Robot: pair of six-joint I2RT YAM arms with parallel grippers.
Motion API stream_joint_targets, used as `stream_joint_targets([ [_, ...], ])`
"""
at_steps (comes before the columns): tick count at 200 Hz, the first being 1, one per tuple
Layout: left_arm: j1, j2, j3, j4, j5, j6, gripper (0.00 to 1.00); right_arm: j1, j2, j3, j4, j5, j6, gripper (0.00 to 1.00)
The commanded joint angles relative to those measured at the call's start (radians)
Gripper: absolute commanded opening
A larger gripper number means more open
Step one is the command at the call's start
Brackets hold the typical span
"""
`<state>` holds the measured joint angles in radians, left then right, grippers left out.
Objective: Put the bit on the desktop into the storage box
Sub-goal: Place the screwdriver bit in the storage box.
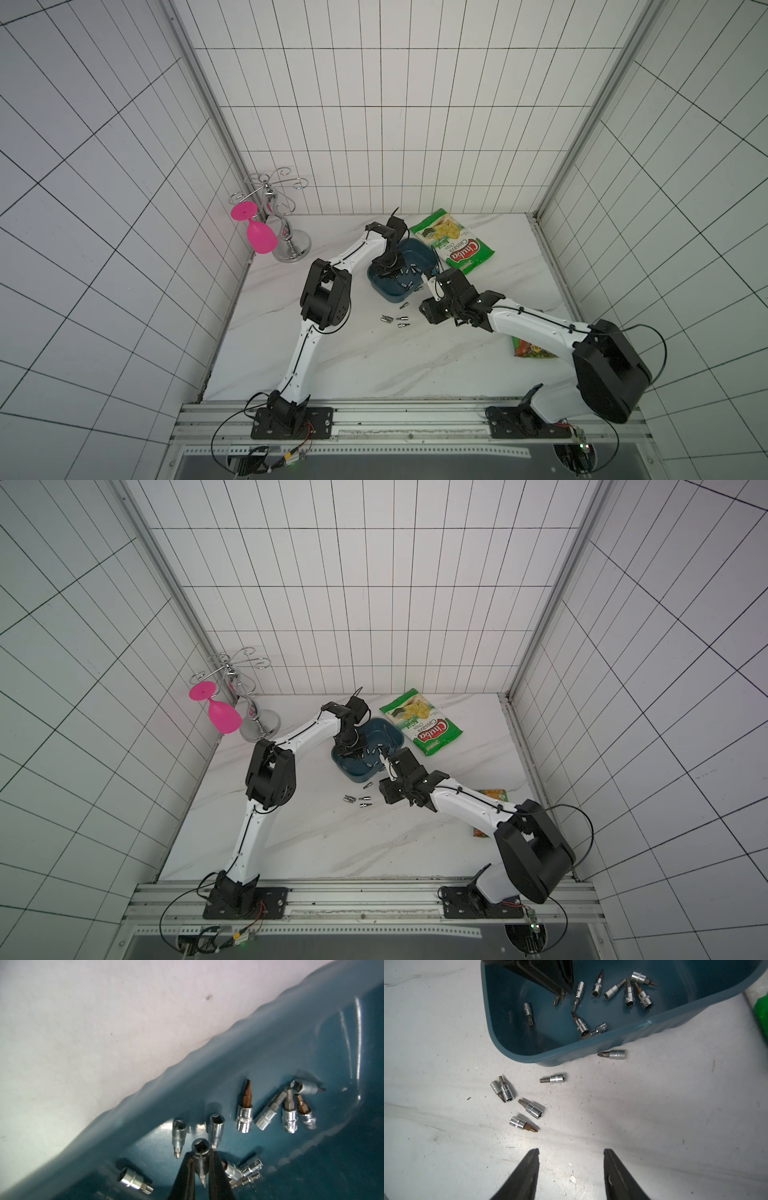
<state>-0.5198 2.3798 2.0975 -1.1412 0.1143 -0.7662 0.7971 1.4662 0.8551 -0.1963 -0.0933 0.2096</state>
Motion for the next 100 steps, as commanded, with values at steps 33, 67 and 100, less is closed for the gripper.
stream_joint_targets([
  [33, 0.005, 0.051, 0.033, -0.008, -0.005, 0.017, 0.0, 0.041, 0.02, 0.029, -0.01, -0.099, -0.032, 0.54],
  [67, 0.004, 0.051, 0.031, -0.011, -0.01, 0.017, 0.0, 0.066, 0.021, 0.008, -0.002, -0.114, -0.03, 0.54],
  [100, 0.003, 0.049, 0.03, -0.019, -0.012, 0.018, 0.0, 0.089, 0.035, -0.01, 0.018, -0.121, -0.026, 0.54],
])
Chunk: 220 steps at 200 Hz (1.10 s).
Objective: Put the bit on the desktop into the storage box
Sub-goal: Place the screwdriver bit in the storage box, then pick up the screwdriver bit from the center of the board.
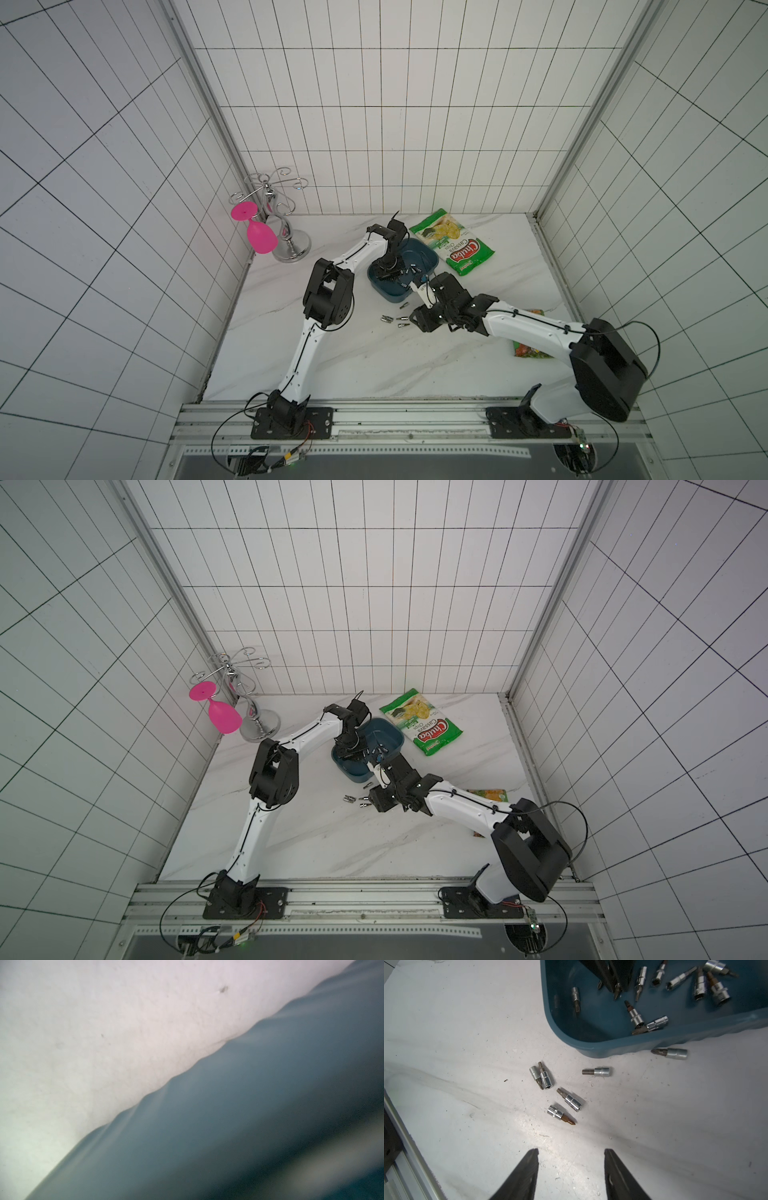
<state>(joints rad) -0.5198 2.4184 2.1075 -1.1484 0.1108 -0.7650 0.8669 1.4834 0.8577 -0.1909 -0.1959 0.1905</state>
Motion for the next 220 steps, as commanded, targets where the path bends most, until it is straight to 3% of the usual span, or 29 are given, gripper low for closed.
stream_joint_targets([
  [1, 0.002, 0.01, 0.02, -0.012, -0.009, 0.016, 0.0, 0.02, 0.017, -0.013, 0.013, -0.019, -0.008, 0.54],
  [38, 0.001, -0.016, 0.019, -0.031, -0.026, 0.014, 0.16, 0.033, 0.07, -0.002, 0.015, -0.054, -0.017, 0.54],
  [78, 0.001, -0.067, -0.013, -0.03, -0.028, 0.009, 0.23, 0.043, 0.133, 0.027, 0.017, -0.078, -0.019, 0.53],
  [163, 0.012, -0.252, -0.086, -0.049, -0.062, -0.011, 0.26, 0.074, 0.193, 0.089, 0.025, -0.079, -0.017, 0.52],
  [220, 0.09, -0.434, -0.317, 0.002, -0.066, -0.013, 0.27, 0.075, 0.263, 0.159, 0.012, -0.083, -0.043, 0.52],
])
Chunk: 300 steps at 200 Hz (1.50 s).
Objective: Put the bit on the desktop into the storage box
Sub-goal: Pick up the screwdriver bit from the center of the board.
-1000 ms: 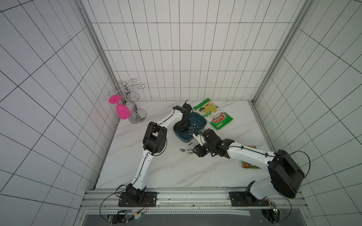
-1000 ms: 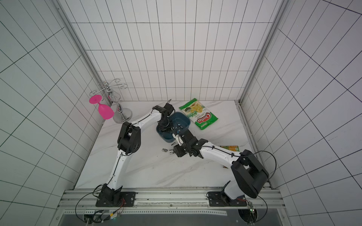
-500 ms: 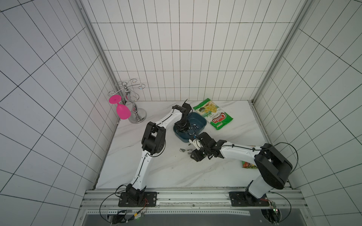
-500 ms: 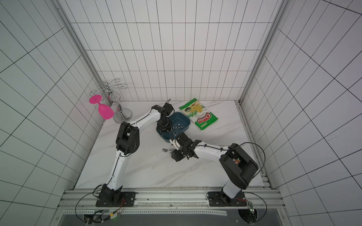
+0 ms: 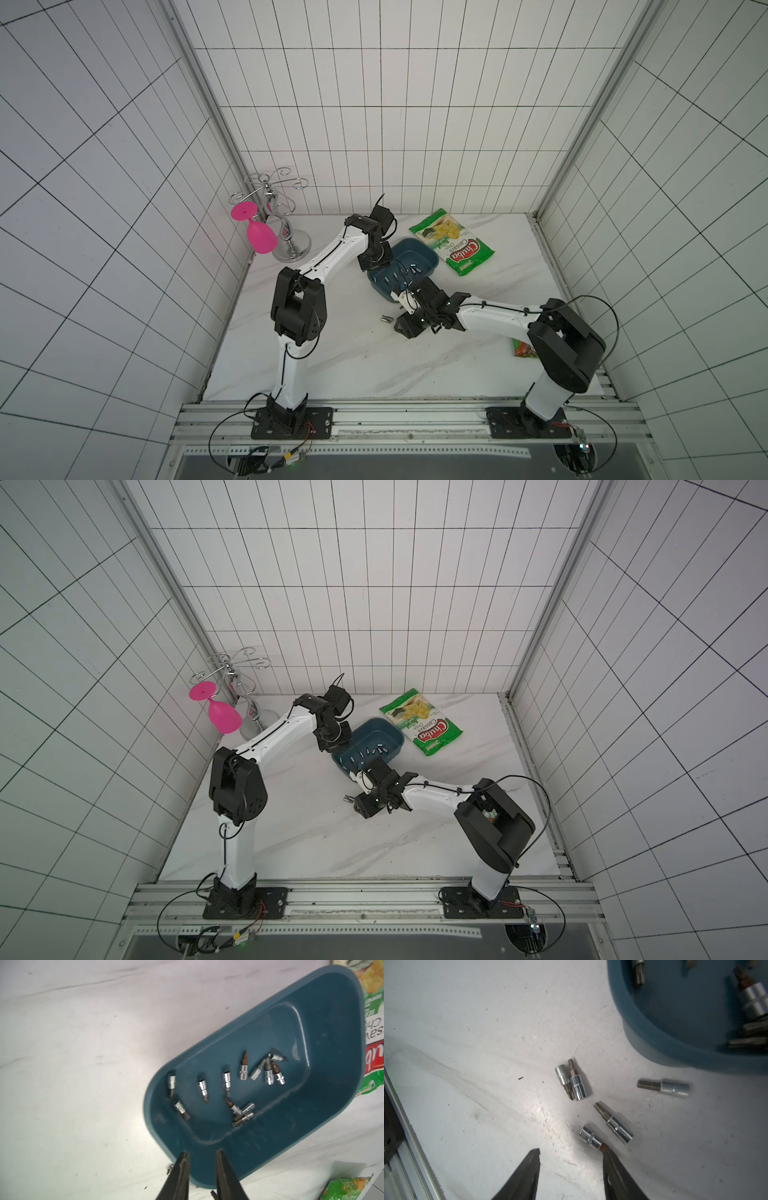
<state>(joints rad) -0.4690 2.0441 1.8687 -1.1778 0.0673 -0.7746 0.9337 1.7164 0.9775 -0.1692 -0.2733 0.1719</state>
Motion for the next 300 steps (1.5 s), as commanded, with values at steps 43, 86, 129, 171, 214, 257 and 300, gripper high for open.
stream_joint_targets([
  [43, 0.094, -0.134, -0.204, 0.055, -0.023, 0.014, 0.27, 0.008, 0.068, 0.066, -0.015, -0.014, -0.037, 0.51],
  [86, 0.108, -0.169, -0.287, 0.084, -0.014, 0.016, 0.26, 0.008, 0.087, 0.078, -0.023, -0.021, -0.037, 0.51],
  [129, 0.11, -0.197, -0.366, 0.112, -0.011, 0.012, 0.26, 0.007, 0.103, 0.076, -0.027, -0.02, -0.045, 0.5],
  [171, 0.119, -0.23, -0.433, 0.127, -0.015, 0.011, 0.26, 0.008, 0.108, 0.072, -0.03, -0.02, -0.049, 0.48],
  [214, 0.122, -0.246, -0.453, 0.129, -0.012, 0.009, 0.26, 0.008, 0.096, 0.057, -0.038, -0.014, -0.056, 0.48],
  [257, 0.122, -0.258, -0.474, 0.132, -0.007, 0.006, 0.26, 0.009, 0.089, 0.042, -0.048, 0.001, -0.064, 0.45],
  [300, 0.122, -0.287, -0.514, 0.141, -0.006, 0.0, 0.26, 0.009, 0.072, 0.018, -0.052, 0.0, -0.074, 0.44],
])
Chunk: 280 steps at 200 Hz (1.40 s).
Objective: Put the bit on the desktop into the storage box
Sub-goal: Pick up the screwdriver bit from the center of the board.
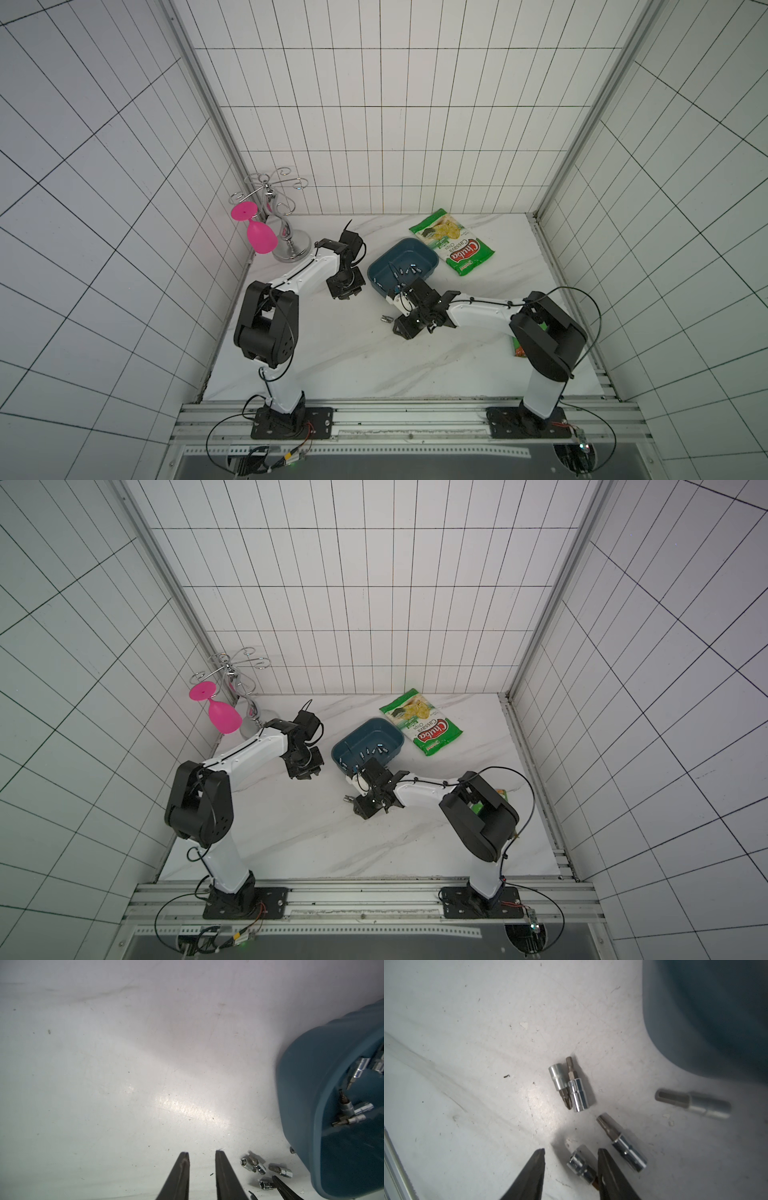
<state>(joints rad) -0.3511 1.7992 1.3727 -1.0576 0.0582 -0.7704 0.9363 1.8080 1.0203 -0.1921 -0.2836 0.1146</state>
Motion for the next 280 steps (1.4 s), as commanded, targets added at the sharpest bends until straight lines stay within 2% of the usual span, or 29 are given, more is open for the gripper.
stream_joint_targets([
  [1, 0.004, -0.042, -0.019, 0.021, 0.003, -0.005, 0.26, 0.006, -0.019, -0.025, -0.029, 0.011, -0.016, 0.44],
  [76, 0.004, -0.06, -0.041, 0.021, 0.006, -0.011, 0.26, 0.006, -0.02, -0.042, -0.032, 0.023, -0.019, 0.37],
  [188, 0.001, -0.09, -0.088, 0.028, 0.011, -0.024, 0.26, 0.01, -0.012, -0.089, -0.021, 0.073, -0.053, 0.33],
  [236, 0.001, -0.104, -0.111, 0.033, 0.008, -0.028, 0.26, 0.021, -0.018, -0.103, -0.024, 0.08, -0.075, 0.38],
  [280, 0.0, -0.11, -0.119, 0.036, 0.009, -0.031, 0.26, 0.033, -0.024, -0.118, -0.044, 0.118, -0.08, 0.36],
])
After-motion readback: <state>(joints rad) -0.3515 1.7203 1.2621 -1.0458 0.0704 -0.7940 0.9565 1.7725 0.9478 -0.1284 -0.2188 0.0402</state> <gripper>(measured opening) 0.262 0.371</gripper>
